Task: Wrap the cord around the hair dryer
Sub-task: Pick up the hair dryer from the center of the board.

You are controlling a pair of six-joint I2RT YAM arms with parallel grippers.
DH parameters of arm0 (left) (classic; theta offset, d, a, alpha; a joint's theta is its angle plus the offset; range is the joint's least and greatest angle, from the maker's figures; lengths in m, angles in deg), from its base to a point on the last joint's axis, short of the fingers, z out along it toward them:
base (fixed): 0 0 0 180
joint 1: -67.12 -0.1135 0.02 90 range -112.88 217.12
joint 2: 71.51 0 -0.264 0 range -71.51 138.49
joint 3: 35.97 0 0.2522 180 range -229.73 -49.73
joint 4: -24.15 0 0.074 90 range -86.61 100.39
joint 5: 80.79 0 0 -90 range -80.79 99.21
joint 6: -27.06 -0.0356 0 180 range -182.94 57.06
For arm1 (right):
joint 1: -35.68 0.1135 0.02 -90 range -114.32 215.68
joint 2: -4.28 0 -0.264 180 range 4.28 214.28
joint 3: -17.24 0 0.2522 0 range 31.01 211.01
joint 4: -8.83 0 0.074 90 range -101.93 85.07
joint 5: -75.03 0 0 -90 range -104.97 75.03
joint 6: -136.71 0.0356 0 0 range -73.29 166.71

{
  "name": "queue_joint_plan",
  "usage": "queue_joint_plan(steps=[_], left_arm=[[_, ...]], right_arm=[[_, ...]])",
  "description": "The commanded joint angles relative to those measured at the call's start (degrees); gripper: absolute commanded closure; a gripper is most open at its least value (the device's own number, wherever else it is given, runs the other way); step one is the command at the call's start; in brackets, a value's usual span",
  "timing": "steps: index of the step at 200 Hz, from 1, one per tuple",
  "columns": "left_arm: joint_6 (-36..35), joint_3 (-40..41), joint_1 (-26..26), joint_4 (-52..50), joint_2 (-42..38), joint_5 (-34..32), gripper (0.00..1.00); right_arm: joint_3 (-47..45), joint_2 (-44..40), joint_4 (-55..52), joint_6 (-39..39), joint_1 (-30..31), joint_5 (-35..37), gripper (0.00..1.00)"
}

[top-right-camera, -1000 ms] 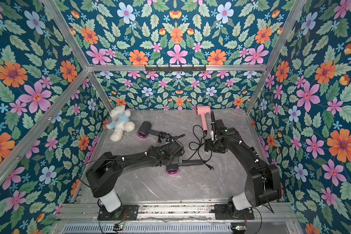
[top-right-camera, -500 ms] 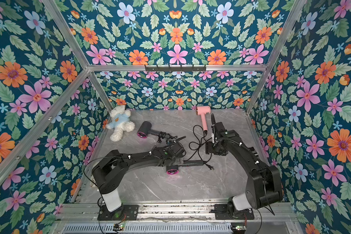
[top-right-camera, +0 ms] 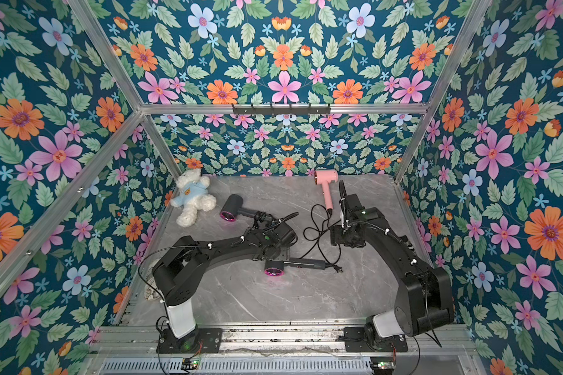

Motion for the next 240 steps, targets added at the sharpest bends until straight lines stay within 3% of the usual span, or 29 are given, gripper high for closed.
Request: queue_joint_plan(steps=[1, 43, 76, 93, 143, 183, 216, 240], left_arm=[[-6.4, -0.7, -1.4, -11.4, 0.8, -0.4, 0.59], [-19.0, -4.9, -9.1, -19.4, -7.3, -1.0, 1.0], [-26.4, -6.7, -15.5, -24.3, -17.3, 4.0, 1.0], [-29.2, -9.6, -18.2, -29.3, -21.0, 3.1, 1.0], [-31.5, -19.8, -31.6, -35.0, -33.0, 4.3, 1.0], [-30.1, -25.8, -37.4, -33.8, -35.5, 6.1, 1.0], [-30.7, -30.3, -41.1, -33.8, -35.5, 6.2, 1.0], [-29.0, -27.7, -41.3, -30.7, -35.2, 10.9, 1.0]], right_arm=[[0.2, -1.4, -1.1, -2.2, 0.0, -1.4, 0.26], [-0.7, -7.1, 2.2, -7.4, 0.0, -10.9, 0.26], [0.9, -8.7, 2.4, -7.4, -0.3, -12.7, 0.29], [0.9, -7.9, 2.3, -6.7, -1.4, -13.0, 0.31], [-2.5, -5.0, 6.4, -3.3, -3.8, -12.8, 0.35], [-6.9, -3.1, 14.1, -0.5, -0.5, -17.2, 0.4], [-13.7, -5.4, 25.9, 4.0, 0.4, -25.4, 0.48], [-18.0, -5.6, 32.9, 8.1, 6.3, -24.8, 0.49]])
